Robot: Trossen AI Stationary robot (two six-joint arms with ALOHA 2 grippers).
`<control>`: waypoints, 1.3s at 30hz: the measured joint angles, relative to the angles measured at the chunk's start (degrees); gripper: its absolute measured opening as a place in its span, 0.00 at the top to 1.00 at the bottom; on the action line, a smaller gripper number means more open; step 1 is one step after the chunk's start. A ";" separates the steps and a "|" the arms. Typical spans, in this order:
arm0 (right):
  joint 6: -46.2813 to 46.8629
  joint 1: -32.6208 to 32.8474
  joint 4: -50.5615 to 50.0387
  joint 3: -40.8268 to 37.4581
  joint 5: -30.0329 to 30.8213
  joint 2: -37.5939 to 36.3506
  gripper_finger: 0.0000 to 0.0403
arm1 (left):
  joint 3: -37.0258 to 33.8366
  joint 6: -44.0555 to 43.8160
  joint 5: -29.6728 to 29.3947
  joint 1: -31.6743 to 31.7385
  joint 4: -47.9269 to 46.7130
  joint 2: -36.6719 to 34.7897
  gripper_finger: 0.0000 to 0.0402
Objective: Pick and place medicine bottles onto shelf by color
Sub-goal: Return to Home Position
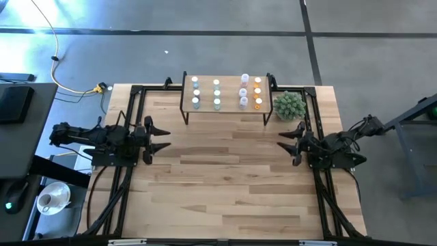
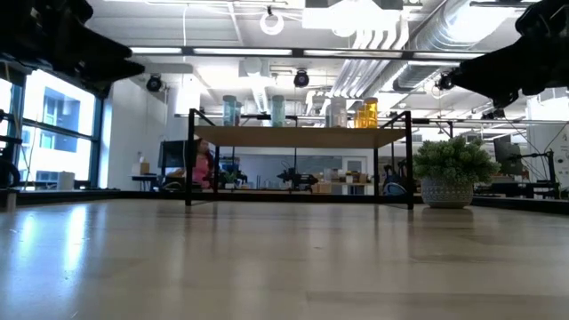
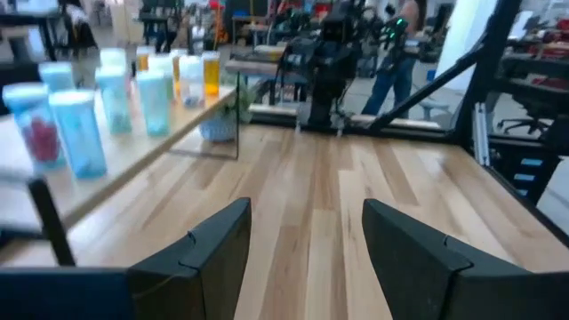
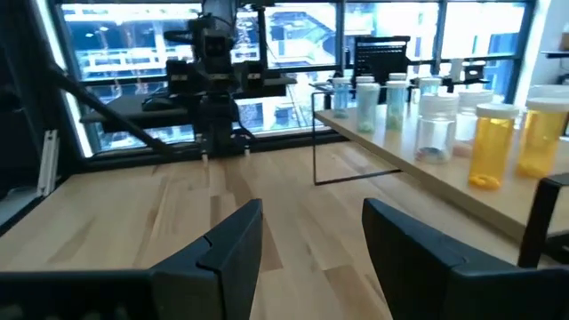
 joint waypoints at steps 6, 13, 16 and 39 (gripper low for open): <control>4.05 -1.16 0.00 0.00 0.61 0.17 0.54 | -2.72 -2.95 -2.22 0.00 -1.69 -1.08 0.49; 5.69 -2.27 -0.04 0.00 0.61 0.17 0.54 | -4.83 -2.63 -1.47 0.00 0.22 -2.31 0.49; 5.67 -2.26 -0.04 0.00 0.57 0.17 0.54 | -4.81 -2.57 -1.28 0.00 0.09 -2.69 0.49; 5.67 -2.26 -0.13 0.00 0.37 0.20 0.54 | -4.81 -0.97 1.30 -0.03 -0.83 -1.36 0.49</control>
